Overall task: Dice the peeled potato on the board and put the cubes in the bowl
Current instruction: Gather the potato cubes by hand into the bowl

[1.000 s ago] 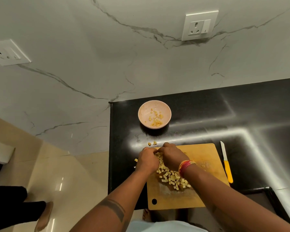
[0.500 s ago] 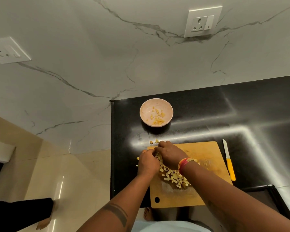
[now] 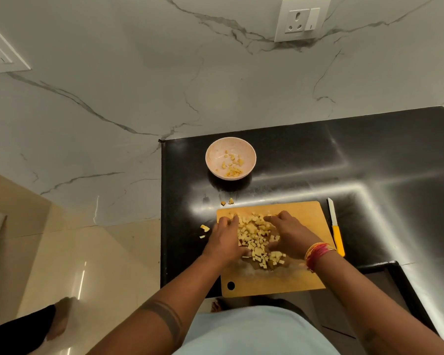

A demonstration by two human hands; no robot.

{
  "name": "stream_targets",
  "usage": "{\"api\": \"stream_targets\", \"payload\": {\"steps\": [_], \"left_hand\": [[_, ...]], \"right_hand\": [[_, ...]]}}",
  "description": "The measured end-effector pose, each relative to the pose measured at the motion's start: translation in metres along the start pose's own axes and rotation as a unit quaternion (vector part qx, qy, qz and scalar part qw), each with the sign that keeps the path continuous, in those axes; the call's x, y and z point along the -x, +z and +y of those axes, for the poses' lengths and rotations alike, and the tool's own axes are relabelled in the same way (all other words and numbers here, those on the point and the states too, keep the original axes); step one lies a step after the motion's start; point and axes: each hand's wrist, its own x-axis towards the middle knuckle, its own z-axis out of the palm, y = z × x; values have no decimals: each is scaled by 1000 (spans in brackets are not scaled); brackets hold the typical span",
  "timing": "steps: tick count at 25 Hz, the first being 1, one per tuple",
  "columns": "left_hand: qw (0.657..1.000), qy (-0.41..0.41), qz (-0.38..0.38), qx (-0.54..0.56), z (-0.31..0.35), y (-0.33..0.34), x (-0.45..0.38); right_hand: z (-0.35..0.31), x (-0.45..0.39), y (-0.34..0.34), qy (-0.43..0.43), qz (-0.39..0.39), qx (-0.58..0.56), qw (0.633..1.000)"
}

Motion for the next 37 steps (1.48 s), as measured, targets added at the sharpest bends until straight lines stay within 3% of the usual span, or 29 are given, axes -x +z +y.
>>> {"api": "stream_targets", "payload": {"steps": [4,11,19,37], "left_hand": [[998,-2,1,-64,11,9,-5],[999,-7,-2,-31,31,14,-5],[997,-24,42,62,40,19,-5],[965,-89,94,228,47,-15,-13]], "right_hand": [[1,2,15,17,-56,108,992],[-15,-27,12,-49,-55,82,994],[-12,-34,5,-88,-26,-58,994],[-9,-45,-12,-9,-25,-305,952]]}}
